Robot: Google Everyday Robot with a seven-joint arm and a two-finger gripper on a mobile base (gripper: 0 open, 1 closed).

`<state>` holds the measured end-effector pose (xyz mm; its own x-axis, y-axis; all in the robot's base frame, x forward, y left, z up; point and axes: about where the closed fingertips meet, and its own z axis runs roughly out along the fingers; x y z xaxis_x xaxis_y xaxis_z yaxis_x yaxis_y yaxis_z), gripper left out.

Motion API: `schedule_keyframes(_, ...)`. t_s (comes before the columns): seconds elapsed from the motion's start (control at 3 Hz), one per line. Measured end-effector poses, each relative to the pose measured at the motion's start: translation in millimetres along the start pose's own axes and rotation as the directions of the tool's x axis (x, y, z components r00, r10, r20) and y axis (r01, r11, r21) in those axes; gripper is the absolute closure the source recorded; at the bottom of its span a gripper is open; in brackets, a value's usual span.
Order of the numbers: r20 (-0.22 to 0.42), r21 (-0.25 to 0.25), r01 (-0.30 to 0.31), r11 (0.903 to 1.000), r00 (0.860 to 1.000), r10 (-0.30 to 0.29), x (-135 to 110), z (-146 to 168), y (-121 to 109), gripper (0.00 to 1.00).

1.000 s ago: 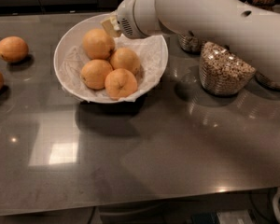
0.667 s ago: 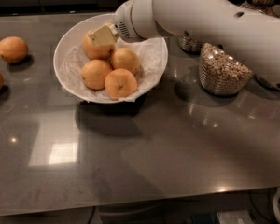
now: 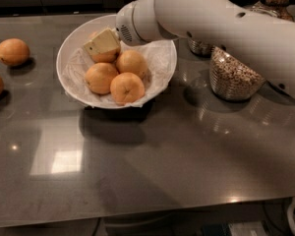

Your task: Pick orange from white bowl

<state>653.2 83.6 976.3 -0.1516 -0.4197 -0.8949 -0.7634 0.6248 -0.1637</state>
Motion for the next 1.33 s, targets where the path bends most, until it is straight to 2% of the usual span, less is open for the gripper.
schedule_keyframes(0.33,-0.011,-0.016,0.002,0.9999,1.0,-0.002,3.1,8.9,2.7,0.31)
schedule_keyframes(0.67,-0.026,-0.023,0.005,0.9997,1.0,-0.006,6.7,13.7,2.9,0.38)
schedule_keyframes(1.0,-0.044,-0.028,0.01,0.9996,0.999,-0.011,12.2,18.4,2.8,0.37)
schedule_keyframes(1.33,-0.062,-0.031,0.013,0.9994,0.998,-0.015,17.9,22.7,2.1,0.3)
